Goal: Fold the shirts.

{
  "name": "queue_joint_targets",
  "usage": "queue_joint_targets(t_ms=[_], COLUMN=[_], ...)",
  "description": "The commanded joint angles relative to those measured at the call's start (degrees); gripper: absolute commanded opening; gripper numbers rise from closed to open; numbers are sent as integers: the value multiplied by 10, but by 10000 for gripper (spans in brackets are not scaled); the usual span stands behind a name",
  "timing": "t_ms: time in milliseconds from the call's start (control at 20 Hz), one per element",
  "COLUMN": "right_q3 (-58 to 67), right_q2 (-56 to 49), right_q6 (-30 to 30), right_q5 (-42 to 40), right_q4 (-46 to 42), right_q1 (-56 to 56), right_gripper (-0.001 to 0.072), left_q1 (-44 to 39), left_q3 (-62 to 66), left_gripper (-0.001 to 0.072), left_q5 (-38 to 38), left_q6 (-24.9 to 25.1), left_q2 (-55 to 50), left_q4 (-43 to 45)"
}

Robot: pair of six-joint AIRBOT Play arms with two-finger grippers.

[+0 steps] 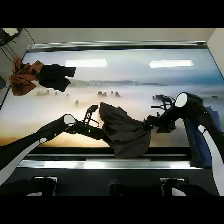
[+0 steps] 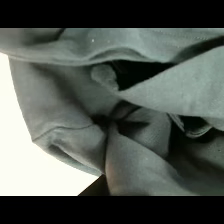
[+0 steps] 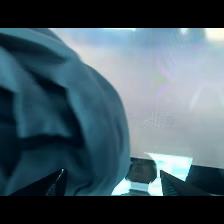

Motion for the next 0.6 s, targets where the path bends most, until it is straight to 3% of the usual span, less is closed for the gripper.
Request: queue_joint_targets(t_ms=[0, 50, 100, 200, 400, 550], right_q3=[-45, -48, -48, -48, 15, 156], right_q2=[-18, -28, -38, -48, -3, 86], right_q6=[2, 2, 1, -2, -42, -46], right_q5=[-56, -72, -83, -99, -102, -147], right_q4=[17, 34, 59, 98, 63, -9], right_q1=[0, 0, 0, 0, 0, 0], right_gripper=[665, 663, 601, 39, 47, 47], left_q1=[3, 1, -1, -2, 23, 67], left_q3=[0, 0, 0, 1, 60, 184], left_gripper=[29, 29, 29, 28, 26, 26], left_q5=[-18, -18, -20, -24, -28, -27], left_q6=[0, 0, 0, 0, -22, -48], left_q2=[0, 0, 1, 2, 73, 171], left_q4=[0, 0, 0, 2, 73, 151])
